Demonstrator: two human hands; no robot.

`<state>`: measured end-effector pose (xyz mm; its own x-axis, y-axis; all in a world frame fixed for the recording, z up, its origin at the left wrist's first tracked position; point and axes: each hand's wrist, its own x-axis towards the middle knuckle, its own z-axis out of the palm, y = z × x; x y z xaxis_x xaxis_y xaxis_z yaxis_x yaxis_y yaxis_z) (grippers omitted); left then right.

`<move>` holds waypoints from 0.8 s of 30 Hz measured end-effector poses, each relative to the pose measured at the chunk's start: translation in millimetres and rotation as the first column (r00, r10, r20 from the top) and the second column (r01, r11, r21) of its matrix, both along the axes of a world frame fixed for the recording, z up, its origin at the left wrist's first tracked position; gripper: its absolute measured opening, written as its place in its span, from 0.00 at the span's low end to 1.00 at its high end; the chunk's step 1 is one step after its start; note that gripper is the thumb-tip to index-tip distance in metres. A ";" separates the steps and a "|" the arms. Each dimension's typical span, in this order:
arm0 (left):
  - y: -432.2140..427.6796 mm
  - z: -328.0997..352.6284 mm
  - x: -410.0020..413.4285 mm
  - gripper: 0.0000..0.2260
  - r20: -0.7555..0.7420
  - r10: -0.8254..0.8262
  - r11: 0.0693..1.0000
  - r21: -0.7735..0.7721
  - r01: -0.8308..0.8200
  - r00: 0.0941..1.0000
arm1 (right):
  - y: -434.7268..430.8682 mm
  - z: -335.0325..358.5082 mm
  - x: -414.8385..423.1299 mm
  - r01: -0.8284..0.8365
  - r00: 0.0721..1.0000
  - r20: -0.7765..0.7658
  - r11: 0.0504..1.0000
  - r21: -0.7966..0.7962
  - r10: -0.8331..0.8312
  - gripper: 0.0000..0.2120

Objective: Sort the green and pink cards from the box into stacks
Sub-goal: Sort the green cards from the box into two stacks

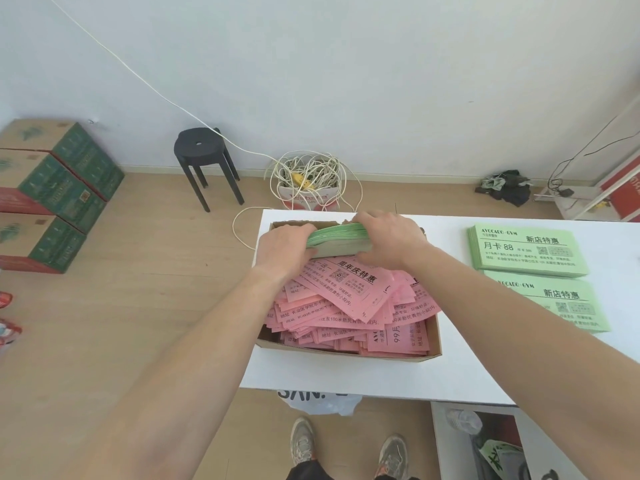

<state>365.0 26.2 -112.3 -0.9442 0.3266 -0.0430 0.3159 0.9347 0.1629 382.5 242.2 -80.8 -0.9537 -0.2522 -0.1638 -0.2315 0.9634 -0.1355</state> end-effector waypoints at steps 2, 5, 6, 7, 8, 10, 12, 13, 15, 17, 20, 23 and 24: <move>-0.2 1.6 1.2 0.16 -0.014 -0.013 1.000 -0.008 0.012 1.000 | 1.4 -1.5 0.2 0.009 1.000 -0.012 1.000 -0.001 -0.009 0.29; -1.6 6.7 3.6 0.16 -0.026 -0.019 1.000 -0.001 0.019 0.999 | 2.5 1.6 -0.2 0.015 0.999 -0.052 1.000 0.012 -0.014 0.22; -2.8 10.6 4.3 0.16 -0.030 -0.017 1.000 0.005 0.017 0.999 | 2.8 4.9 0.1 0.009 0.998 -0.064 1.000 0.015 -0.008 0.20; -3.8 15.9 4.5 0.16 -0.039 -0.017 1.000 0.009 0.017 0.999 | 3.4 10.3 0.7 0.010 0.997 -0.076 1.000 0.008 -0.009 0.18; -4.6 22.6 4.6 0.16 -0.052 -0.025 1.000 0.009 0.025 0.998 | 4.7 17.2 1.6 0.017 0.996 -0.090 1.000 -0.005 -0.017 0.17; -4.1 40.5 5.5 0.17 -0.080 -0.063 0.998 -0.008 0.062 0.995 | 8.9 33.2 4.5 0.034 0.993 -0.114 0.999 -0.027 -0.037 0.17; 1.7 64.4 6.6 0.19 -0.102 -0.110 0.994 -0.038 0.106 0.989 | 15.9 53.2 9.4 0.061 0.989 -0.129 0.998 -0.035 -0.065 0.18; 6.2 77.5 6.7 0.21 -0.110 -0.133 0.991 -0.049 0.128 0.985 | 21.0 64.2 13.1 0.077 0.988 -0.133 0.996 -0.045 -0.083 0.19; 18.4 101.6 5.2 0.20 -0.133 -0.191 0.981 -0.067 0.183 0.973 | 34.3 85.8 22.9 0.119 0.981 -0.147 0.990 -0.079 -0.130 0.19; 36.4 123.2 5.5 0.17 -0.163 -0.247 0.969 -0.062 0.239 0.955 | 52.4 105.9 36.6 0.185 0.966 -0.165 0.977 -0.104 -0.200 0.18; 78.1 148.5 15.9 0.15 -0.186 -0.350 0.937 -0.067 0.343 0.918 | 90.2 126.8 66.6 0.298 0.930 -0.187 0.946 -0.124 -0.317 0.18; 134.3 159.2 39.6 0.12 -0.177 -0.441 0.897 -0.065 0.437 0.880 | 138.0 133.1 111.3 0.406 0.886 -0.183 0.904 -0.134 -0.425 0.19; 155.4 158.7 50.0 0.13 -0.171 -0.468 0.883 -0.065 0.464 0.867 | 155.9 131.6 129.1 0.442 0.870 -0.176 0.886 -0.138 -0.461 0.19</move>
